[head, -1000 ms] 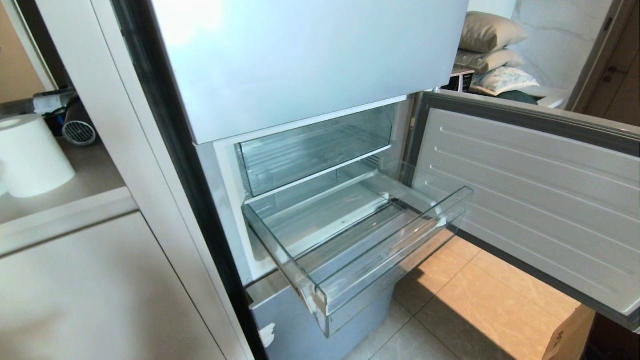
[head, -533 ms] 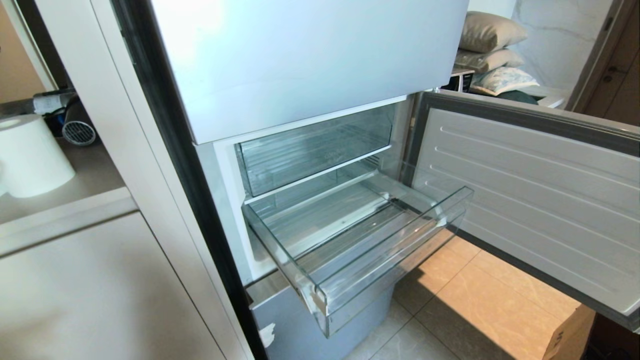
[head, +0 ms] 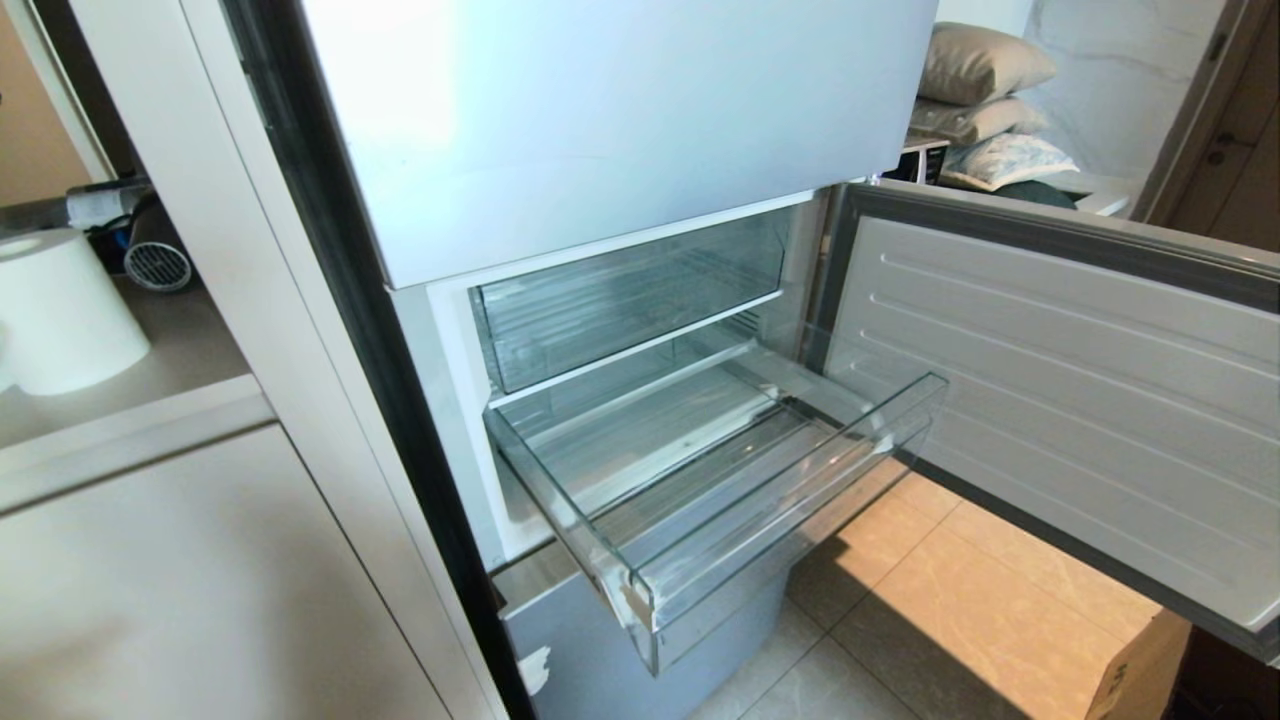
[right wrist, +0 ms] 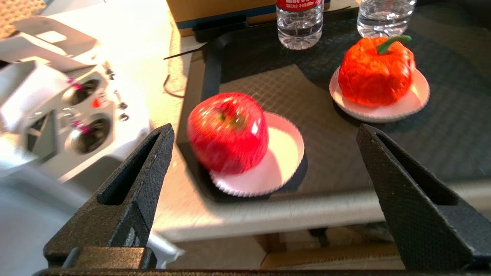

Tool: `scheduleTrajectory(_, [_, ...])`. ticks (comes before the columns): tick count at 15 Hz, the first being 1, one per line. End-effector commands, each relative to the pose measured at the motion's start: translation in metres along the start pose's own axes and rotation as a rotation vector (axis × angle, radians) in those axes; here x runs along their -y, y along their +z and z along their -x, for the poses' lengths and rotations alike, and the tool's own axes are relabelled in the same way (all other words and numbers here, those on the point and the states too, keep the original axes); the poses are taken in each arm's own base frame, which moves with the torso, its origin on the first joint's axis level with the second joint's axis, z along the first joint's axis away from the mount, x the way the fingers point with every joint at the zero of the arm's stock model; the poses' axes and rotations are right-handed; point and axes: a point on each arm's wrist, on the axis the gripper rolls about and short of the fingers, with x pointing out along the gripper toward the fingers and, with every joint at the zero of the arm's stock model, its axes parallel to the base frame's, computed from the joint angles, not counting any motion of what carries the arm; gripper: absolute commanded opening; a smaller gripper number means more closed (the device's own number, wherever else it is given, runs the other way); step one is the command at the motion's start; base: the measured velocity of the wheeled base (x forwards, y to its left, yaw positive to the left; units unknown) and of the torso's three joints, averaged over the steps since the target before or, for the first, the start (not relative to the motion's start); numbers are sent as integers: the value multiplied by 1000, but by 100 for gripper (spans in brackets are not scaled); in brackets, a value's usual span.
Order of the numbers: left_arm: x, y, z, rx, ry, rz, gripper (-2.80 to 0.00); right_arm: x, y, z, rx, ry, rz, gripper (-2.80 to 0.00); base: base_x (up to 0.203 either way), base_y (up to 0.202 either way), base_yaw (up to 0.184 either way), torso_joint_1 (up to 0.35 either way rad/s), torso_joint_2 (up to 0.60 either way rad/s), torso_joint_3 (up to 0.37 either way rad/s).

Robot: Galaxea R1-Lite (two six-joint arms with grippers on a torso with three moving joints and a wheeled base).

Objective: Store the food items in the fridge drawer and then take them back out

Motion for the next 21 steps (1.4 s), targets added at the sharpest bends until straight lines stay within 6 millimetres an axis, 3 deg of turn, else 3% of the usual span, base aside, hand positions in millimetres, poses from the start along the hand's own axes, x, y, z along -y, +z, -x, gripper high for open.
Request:
scheduleTrajectory(1, [0, 0, 0, -2, 0, 0, -280, 8, -14, -24, -33, 3, -3, 0, 0, 0, 0, 0, 0, 0])
scheduleTrajectory(6, [0, 0, 0, -2, 0, 0, -280, 2, -20, -62, -27, 103, 10, 0, 0, 0, 0, 0, 0, 0])
scheduleTrajectory(10, [0, 0, 0, -2, 0, 0, -280, -21, -29, -86, -31, 171, 32, 0, 0, 0, 0, 0, 0, 0])
scheduleTrajectory(15, [0, 0, 0, -2, 0, 0, -280, -28, -47, -94, -69, 160, 65, 0, 0, 0, 0, 0, 0, 0])
scheduleTrajectory(21, [0, 0, 0, -2, 0, 0, -280, -25, -49, -98, -62, 126, 84, 0, 0, 0, 0, 0, 0, 0])
